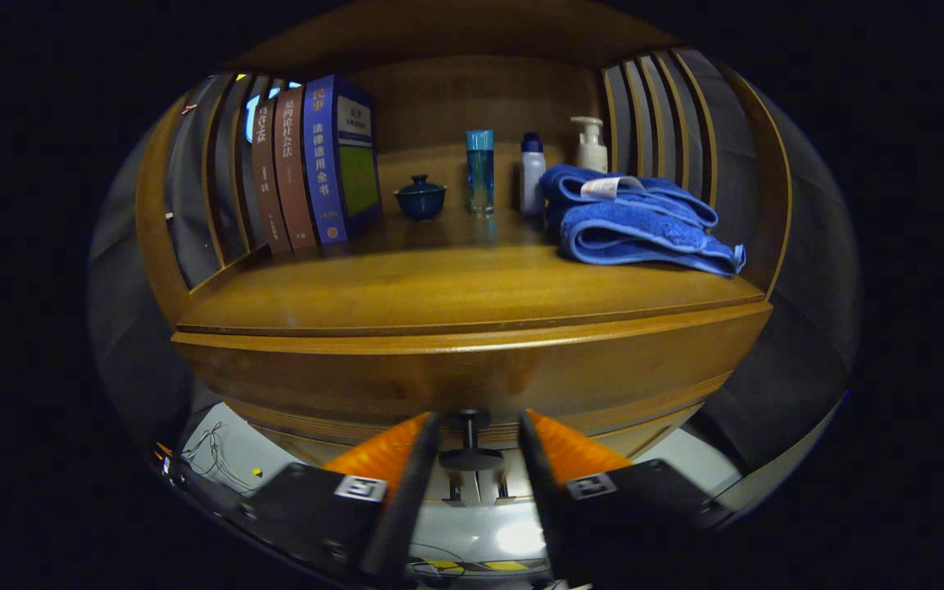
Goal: Pull open the drawer, take out the items inside it, and place them on the countertop above the cabinet.
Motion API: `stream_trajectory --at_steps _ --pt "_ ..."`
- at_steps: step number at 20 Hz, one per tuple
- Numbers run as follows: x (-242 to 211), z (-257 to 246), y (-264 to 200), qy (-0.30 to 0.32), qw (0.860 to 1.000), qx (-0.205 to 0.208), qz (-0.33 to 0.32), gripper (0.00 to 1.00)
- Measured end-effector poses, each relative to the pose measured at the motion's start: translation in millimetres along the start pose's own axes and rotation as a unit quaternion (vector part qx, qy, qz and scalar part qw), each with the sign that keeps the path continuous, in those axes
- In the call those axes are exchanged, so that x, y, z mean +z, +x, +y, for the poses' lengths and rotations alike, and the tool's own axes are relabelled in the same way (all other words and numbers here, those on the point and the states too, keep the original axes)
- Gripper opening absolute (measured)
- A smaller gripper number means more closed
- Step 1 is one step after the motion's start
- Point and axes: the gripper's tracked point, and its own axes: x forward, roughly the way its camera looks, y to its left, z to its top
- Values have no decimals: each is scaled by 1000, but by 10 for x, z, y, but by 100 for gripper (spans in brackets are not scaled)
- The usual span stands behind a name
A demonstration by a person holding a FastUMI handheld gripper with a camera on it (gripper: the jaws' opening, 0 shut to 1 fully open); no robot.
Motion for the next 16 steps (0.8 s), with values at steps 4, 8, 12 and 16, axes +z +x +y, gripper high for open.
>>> stream_trajectory --at_steps 4,8,12,16 --pt "3 3 0 -31 999 -14 8 33" --pt "-11 4 -9 -25 1000 -12 11 33" --pt "-44 -6 -62 -28 999 -12 15 33" --pt "-100 -19 -217 -24 999 -9 23 33"
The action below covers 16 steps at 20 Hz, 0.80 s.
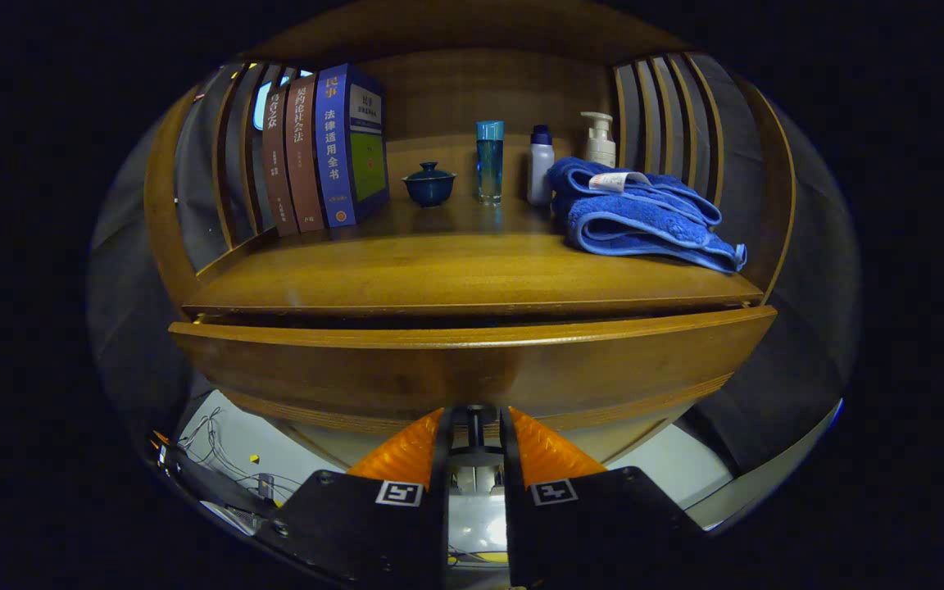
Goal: Pull open the drawer, take out the items inside it, and place them on the countertop above the cabinet.
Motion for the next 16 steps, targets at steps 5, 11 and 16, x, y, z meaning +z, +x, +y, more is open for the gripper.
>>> stream_trajectory --at_steps 5,11,16 --pt "-87 -12 -276 -14 1000 0 -9 32" --pt "-62 -13 -270 5 1000 4 -26 32" --pt "-119 -22 -222 1 1000 0 -13 44"
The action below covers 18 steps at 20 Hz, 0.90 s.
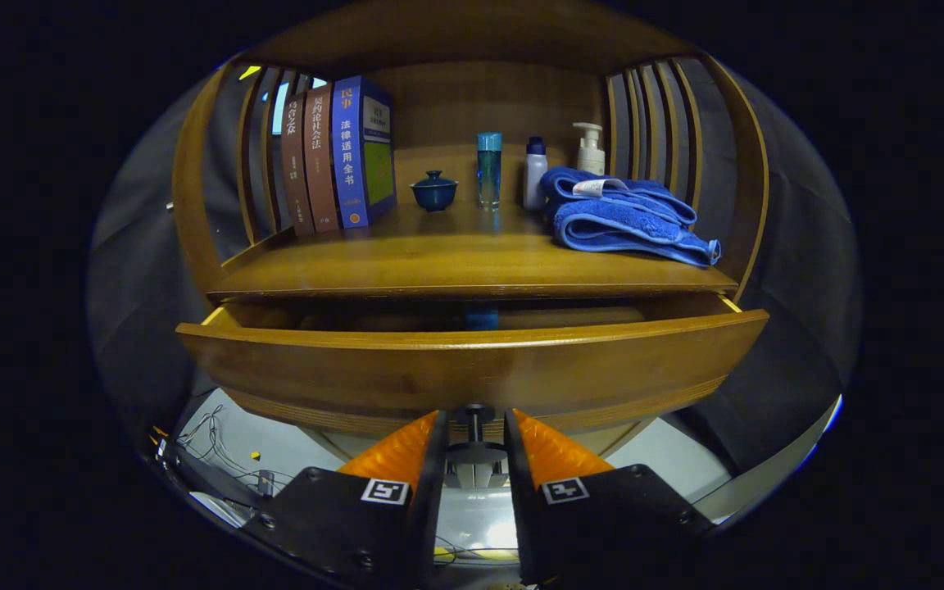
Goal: Pull open the drawer, take out the items inside it, and place them on the countertop above the cabinet.
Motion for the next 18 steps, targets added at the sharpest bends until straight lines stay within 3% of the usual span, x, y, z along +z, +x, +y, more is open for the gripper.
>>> stream_trajectory --at_steps 3,12,16,17,18 --pt "-63 -6 47 8 1000 0 9 54" --pt "-128 -5 106 12 1000 2 15 56" --pt "-135 -3 99 0 1000 -2 18 41" --pt "-144 -6 83 1 1000 0 22 33" --pt "-146 -2 90 4 1000 1 25 32"
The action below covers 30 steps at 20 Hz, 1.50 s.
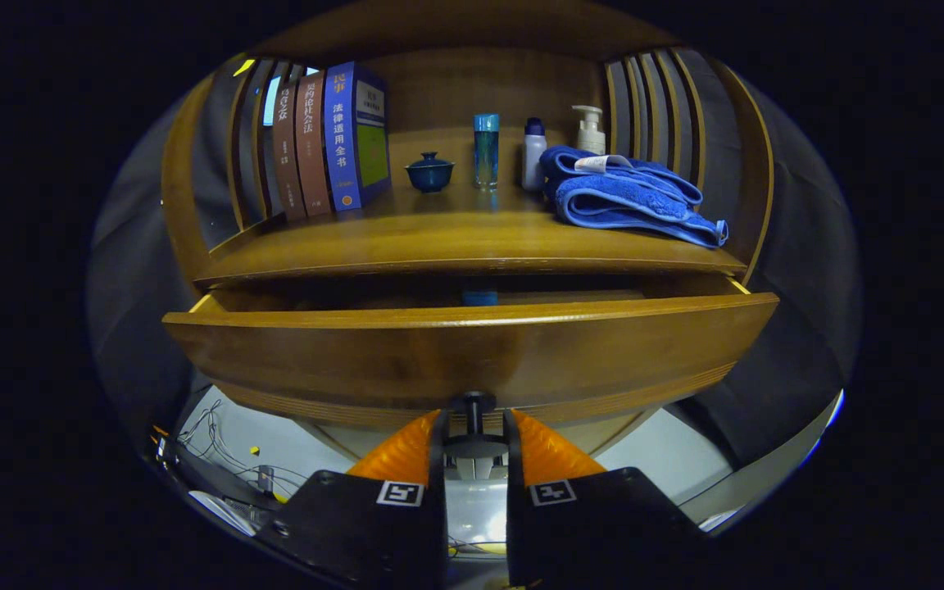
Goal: Pull open the drawer, take out the items inside it, and place them on the countertop above the cabinet.
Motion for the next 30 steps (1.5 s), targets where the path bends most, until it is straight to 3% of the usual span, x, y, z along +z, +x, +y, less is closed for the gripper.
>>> stream_trajectory --at_steps 18,26,28,30 --pt "-649 -81 -963 23 999 6 39 32" --pt "-876 -86 -1123 26 998 0 52 32" --pt "-847 -91 -1193 15 999 -2 49 40" --pt "-707 -130 -1357 7 1000 -17 22 64"
